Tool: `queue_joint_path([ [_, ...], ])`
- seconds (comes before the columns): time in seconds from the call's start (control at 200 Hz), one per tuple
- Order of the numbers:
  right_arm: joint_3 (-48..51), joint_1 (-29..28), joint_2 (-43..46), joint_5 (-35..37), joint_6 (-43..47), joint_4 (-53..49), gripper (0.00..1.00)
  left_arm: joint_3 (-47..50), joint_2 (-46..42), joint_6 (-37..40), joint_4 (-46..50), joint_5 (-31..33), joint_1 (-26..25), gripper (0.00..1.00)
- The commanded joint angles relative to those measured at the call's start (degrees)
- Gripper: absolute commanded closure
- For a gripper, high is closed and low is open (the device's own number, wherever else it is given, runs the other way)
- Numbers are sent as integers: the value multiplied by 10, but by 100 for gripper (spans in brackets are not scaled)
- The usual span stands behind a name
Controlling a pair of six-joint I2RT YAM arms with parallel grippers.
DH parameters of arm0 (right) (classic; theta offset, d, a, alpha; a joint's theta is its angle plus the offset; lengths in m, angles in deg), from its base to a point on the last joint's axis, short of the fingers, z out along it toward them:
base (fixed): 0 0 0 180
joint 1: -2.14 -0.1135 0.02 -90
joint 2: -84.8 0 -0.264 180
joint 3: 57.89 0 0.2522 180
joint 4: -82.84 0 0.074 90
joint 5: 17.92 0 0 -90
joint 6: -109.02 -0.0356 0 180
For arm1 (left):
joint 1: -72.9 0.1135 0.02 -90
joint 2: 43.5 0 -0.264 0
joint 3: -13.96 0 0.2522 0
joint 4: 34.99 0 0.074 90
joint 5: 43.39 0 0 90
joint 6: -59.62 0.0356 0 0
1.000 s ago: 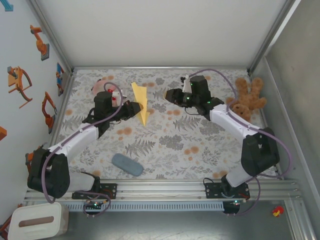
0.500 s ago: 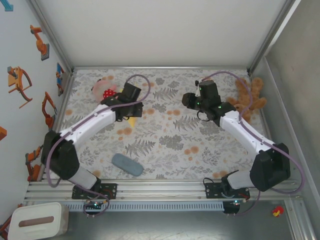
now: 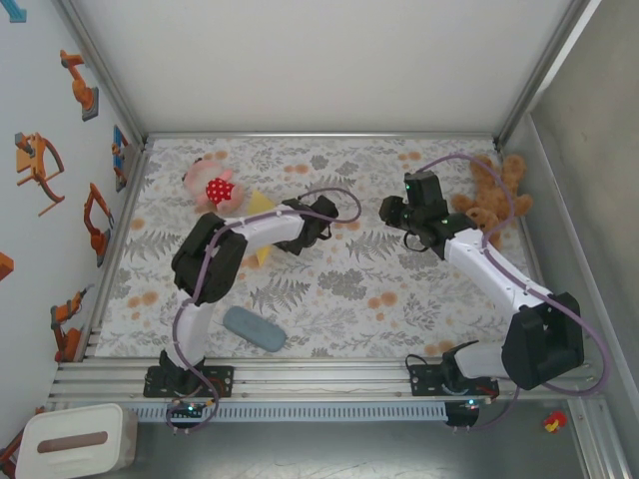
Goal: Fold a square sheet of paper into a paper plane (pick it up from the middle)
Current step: Turn over the paper at the center of the table.
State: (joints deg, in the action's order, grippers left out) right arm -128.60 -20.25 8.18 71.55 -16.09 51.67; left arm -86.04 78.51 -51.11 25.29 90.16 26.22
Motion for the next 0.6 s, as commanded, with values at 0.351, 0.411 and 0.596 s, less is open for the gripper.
queue_joint_path([
  [0.351,9,10,-3,14,-20,-11,72,-36,62,-54,43,20,-32,82],
  [0.411,8,10,-5,14,-23,-11,72,-37,58,-62,43,9,-34,80],
  [0.596,5,10,-6,19,-33,-13,72,-36,12,-87,40,-59,-37,71],
])
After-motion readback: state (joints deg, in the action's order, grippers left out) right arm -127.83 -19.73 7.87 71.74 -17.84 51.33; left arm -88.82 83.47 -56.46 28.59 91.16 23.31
